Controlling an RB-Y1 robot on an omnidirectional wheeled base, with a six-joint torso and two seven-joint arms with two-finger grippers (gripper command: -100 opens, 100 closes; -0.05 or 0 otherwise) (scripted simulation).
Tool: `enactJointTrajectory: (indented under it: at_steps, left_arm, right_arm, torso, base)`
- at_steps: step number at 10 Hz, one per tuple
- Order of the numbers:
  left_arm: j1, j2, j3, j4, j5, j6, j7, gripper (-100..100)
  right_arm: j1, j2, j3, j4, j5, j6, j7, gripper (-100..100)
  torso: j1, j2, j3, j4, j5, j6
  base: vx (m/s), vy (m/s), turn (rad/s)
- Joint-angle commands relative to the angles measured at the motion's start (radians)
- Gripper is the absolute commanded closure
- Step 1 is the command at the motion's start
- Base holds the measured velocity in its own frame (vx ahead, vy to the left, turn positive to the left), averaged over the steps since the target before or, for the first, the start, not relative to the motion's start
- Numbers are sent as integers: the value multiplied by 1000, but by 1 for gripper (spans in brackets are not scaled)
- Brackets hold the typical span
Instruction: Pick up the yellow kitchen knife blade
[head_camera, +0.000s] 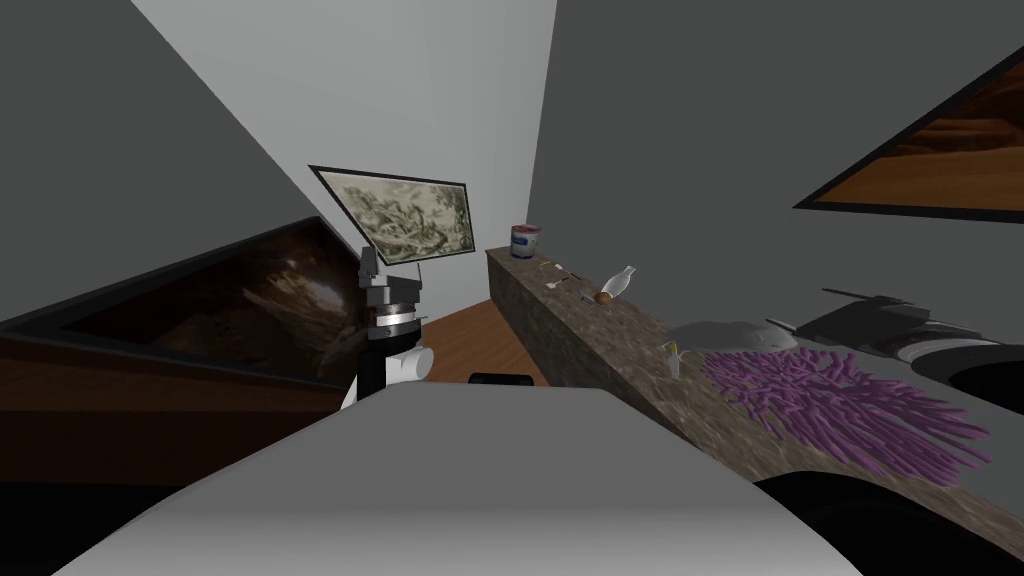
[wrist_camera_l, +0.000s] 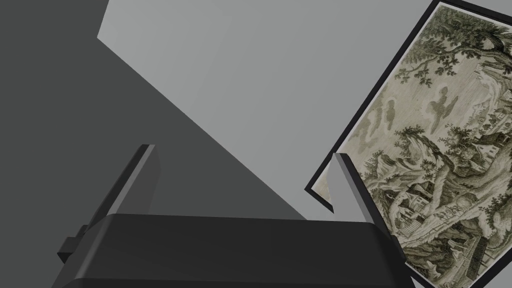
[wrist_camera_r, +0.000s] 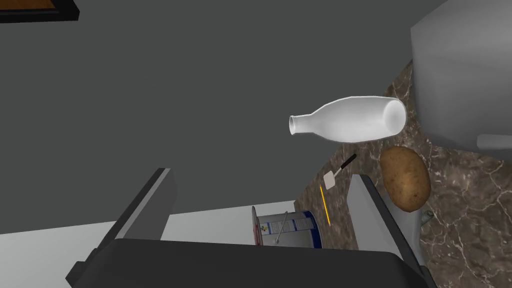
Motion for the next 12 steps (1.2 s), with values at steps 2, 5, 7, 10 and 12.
enactJointTrajectory:
  at_steps: [2, 5, 7, 10, 12]
  left_arm:
    - [0, 0, 0, 0, 0, 0, 0, 0]
    - [0, 0, 0, 0, 0, 0, 0, 0]
    - [0, 0, 0, 0, 0, 0, 0, 0]
    - [0, 0, 0, 0, 0, 0, 0, 0]
    - [0, 0, 0, 0, 0, 0, 0, 0]
  right_arm:
    - [32, -49, -48, 23, -73, -16, 17, -100]
    - [32, -50, -48, 23, -166, -16, 17, -100]
    - [32, -50, -48, 23, -226, -16, 17, -100]
    - [68, -100, -98, 44, -313, -33, 36, -100]
    - [68, -100, -98, 44, -373, -33, 36, -100]
  torso:
    - [0, 0, 0, 0, 0, 0]
    - [0, 0, 0, 0, 0, 0]
    - [0, 0, 0, 0, 0, 0]
    - [-1, 0, 0, 0, 0, 1]
    - [0, 0, 0, 0, 0, 0]
  base:
    - [2, -9, -82]
    - [8, 1, -45]
    - [0, 0, 0]
    - [4, -8, -107]
    - [3, 3, 10]
